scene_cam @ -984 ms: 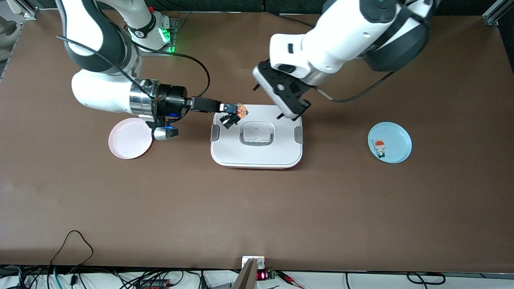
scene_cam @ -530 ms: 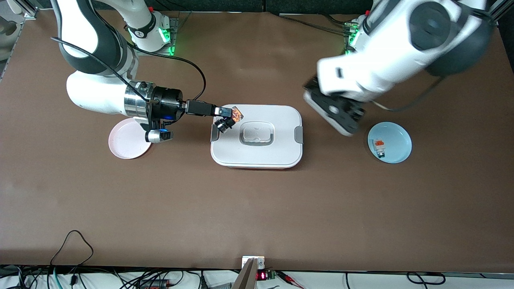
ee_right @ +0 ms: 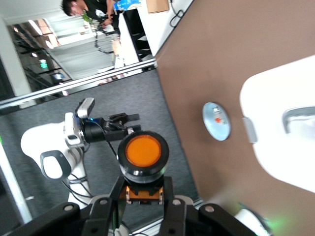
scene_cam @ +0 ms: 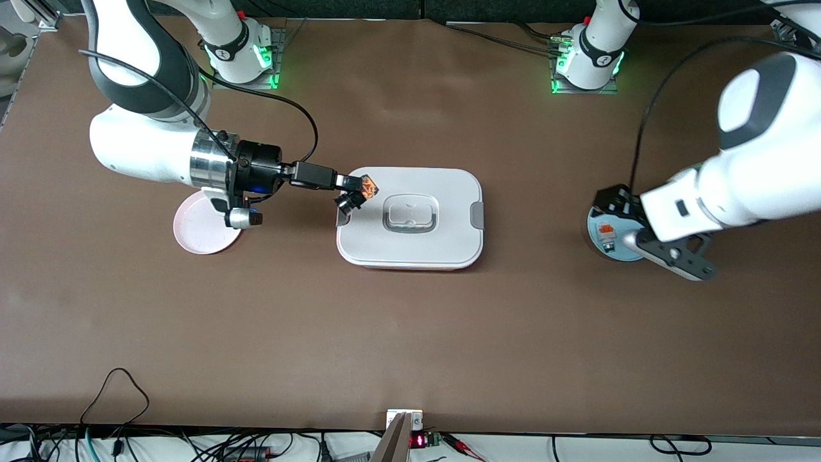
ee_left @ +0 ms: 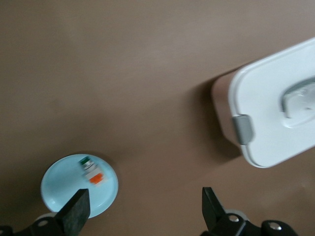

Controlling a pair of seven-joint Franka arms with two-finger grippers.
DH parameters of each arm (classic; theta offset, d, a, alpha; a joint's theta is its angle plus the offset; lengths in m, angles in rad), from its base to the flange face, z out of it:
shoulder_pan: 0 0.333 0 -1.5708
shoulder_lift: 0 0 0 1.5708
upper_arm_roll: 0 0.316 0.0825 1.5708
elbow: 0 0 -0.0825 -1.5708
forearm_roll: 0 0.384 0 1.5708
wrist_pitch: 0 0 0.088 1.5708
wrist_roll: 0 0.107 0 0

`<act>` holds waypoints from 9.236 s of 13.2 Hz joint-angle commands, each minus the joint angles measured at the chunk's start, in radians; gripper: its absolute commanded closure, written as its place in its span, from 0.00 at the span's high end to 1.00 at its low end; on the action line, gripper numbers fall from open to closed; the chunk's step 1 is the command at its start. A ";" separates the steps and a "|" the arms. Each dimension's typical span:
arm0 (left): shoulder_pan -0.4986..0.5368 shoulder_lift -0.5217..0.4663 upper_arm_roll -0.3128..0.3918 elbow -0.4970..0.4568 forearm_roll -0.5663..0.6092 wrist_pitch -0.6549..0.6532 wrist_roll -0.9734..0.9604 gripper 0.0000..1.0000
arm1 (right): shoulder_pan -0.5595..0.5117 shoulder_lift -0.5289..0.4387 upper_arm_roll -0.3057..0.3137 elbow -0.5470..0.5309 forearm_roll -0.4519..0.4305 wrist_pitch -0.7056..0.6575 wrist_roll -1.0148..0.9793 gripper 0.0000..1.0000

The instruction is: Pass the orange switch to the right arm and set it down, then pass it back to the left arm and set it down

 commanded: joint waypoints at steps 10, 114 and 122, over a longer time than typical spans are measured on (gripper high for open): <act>0.056 -0.058 0.153 -0.022 0.068 -0.068 -0.052 1.00 | -0.185 -0.057 0.005 -0.007 -0.505 -0.271 -0.054 0.23; -0.121 -0.414 0.374 -0.191 0.013 -0.089 -0.220 1.00 | -0.446 -0.175 -0.048 0.199 -1.446 -0.466 -0.078 1.00; -0.124 -0.426 0.329 -0.191 0.015 -0.088 -0.262 1.00 | -0.414 -0.166 -0.050 0.208 -1.446 -0.474 0.014 1.00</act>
